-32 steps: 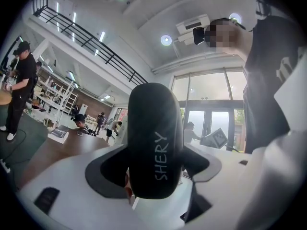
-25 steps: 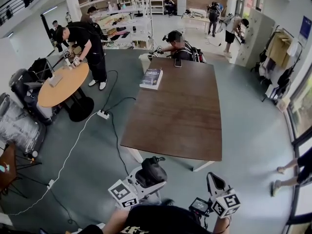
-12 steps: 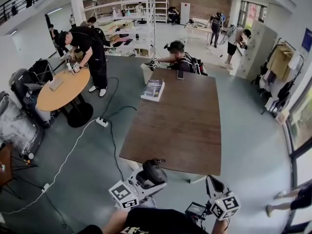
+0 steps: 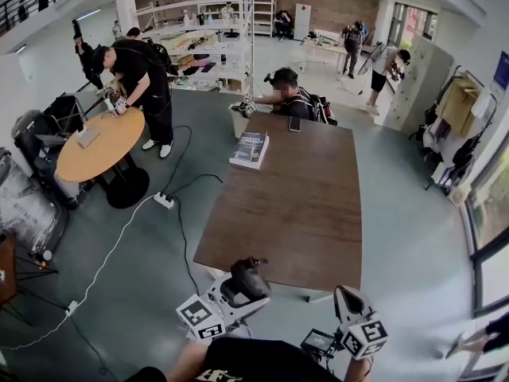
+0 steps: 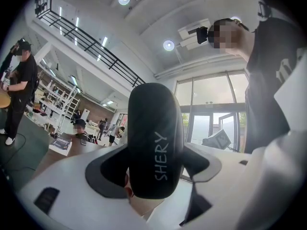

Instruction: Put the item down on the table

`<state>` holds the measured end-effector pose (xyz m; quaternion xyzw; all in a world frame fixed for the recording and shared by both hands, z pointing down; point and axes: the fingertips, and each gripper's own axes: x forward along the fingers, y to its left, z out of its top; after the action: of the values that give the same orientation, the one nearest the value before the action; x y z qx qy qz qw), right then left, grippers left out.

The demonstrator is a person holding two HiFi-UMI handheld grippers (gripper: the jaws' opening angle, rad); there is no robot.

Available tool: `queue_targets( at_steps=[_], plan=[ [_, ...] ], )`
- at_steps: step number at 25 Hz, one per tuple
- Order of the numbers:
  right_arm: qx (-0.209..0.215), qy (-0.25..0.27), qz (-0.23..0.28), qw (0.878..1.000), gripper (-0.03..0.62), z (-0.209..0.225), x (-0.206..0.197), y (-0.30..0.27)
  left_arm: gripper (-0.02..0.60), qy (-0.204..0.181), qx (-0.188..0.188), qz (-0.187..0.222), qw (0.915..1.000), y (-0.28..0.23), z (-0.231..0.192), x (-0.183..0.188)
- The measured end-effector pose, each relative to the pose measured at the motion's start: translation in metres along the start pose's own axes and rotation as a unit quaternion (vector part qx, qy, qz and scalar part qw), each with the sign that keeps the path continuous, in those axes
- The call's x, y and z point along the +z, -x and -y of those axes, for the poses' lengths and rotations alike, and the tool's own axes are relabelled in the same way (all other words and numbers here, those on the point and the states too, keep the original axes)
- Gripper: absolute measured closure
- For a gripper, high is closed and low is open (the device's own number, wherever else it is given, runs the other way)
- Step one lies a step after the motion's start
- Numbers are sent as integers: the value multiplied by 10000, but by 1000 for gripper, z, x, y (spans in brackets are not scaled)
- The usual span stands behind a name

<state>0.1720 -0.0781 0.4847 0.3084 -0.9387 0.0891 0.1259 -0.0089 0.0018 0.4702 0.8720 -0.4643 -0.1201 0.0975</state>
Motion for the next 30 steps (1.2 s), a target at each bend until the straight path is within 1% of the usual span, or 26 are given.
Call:
queue_targets(
  at_steps=[7,13,19,30],
  plan=[
    [-6,-59,-98,9999,609,0,-1,-20,239,111,47,-26,9999,0,-22,1],
    [55,-56,-142,9999,609,-6,0,-38,239,111,-44,-44,9999,-2,-33,3],
    [78,-60,-216,9997,609,-11,4,-54,239,165,-34,-88,9998,-1,-51,5],
    [24,-20,-324,9995,609,-20,8,-96,239,247,-75,-74,9996,2,-95,11]
  ],
)
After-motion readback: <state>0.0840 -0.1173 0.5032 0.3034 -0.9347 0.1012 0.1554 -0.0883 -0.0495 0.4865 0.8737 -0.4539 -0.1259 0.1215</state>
